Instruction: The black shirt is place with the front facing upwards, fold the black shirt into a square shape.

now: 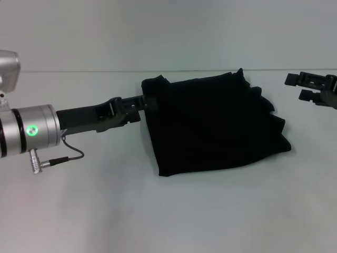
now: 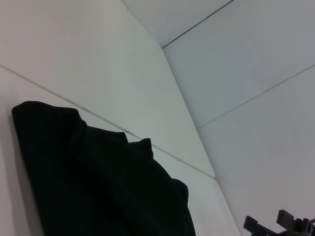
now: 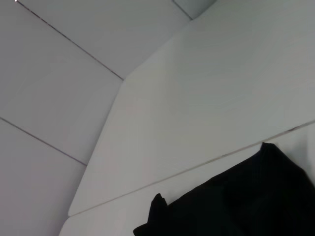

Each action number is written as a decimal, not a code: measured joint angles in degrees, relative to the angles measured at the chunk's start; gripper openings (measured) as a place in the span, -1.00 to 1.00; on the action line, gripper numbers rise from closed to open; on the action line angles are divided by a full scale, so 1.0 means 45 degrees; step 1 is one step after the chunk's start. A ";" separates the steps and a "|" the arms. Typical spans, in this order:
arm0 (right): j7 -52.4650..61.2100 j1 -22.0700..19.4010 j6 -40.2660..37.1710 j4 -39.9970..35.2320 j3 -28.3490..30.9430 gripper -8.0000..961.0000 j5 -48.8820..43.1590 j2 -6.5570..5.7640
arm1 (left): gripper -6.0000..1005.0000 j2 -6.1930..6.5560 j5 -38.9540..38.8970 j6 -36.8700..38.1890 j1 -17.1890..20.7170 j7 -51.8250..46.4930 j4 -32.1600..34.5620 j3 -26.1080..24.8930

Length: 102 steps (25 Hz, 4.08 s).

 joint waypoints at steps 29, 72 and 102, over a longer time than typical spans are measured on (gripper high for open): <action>-0.1976 -0.1823 -0.0279 -0.0050 0.0701 0.91 0.2841 0.0317 | 0.58 0.0045 -0.0132 0.1070 0.0600 0.5816 -0.0687 -0.1679; 0.2952 0.5117 0.6228 0.0483 -0.5819 0.90 -0.8403 0.1438 | 0.56 0.0006 -0.1237 0.1880 0.0816 0.4777 -0.0764 -0.2093; 0.3188 0.5484 0.6857 0.0611 -0.6885 0.90 -0.8792 0.2049 | 0.54 -0.0013 -0.1241 0.2227 0.0512 0.3770 -0.0660 -0.2013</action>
